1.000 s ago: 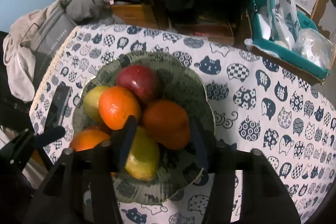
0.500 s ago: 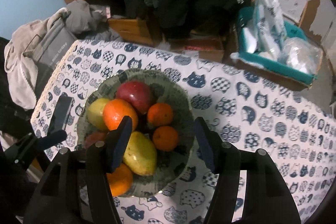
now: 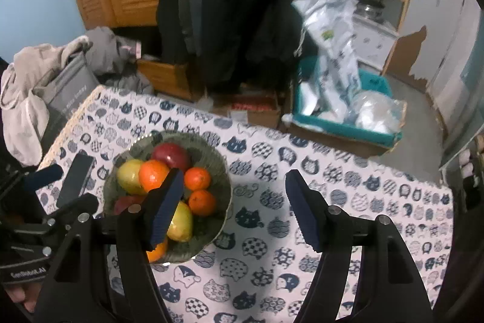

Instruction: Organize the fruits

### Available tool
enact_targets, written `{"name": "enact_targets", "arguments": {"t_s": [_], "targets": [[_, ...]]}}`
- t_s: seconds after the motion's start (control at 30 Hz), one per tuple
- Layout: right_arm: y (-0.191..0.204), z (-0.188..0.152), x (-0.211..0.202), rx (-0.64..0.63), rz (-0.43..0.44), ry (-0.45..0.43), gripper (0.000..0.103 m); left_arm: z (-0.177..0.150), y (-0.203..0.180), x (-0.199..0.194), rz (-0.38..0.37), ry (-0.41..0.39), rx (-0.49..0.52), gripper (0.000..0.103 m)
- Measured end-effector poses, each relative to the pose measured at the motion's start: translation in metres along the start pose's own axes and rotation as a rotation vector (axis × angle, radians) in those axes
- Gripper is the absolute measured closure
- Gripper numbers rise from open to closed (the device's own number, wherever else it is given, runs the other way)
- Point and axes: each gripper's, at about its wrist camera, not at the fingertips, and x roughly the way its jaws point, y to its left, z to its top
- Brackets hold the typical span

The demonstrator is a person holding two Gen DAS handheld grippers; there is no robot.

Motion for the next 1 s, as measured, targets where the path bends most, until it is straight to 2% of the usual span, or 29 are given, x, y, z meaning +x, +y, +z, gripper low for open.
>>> {"name": "enact_targets", "arguments": {"t_s": [0.1,0.37,0.63,1.0], "targets": [[-0.003,0.001,-0.021,0.001,-0.020,-0.052,0.027,0.005,-0.005,-0.016,-0.005,-0.033,0.014,0.018],[-0.015,0.003,-0.077,-0.002,-0.086,-0.166,0.026,0.018,-0.018,-0.060,-0.013,-0.137,0.043,0.016],[-0.022,-0.001,-0.132,-0.045,-0.131,-0.287,0.025,0.022,-0.028,-0.097,0.000,-0.236,0.061,0.003],[-0.025,-0.009,-0.175,-0.058,-0.193,-0.412,0.024,0.030,-0.049,-0.147,0.078,-0.367,0.109,0.001]]}}
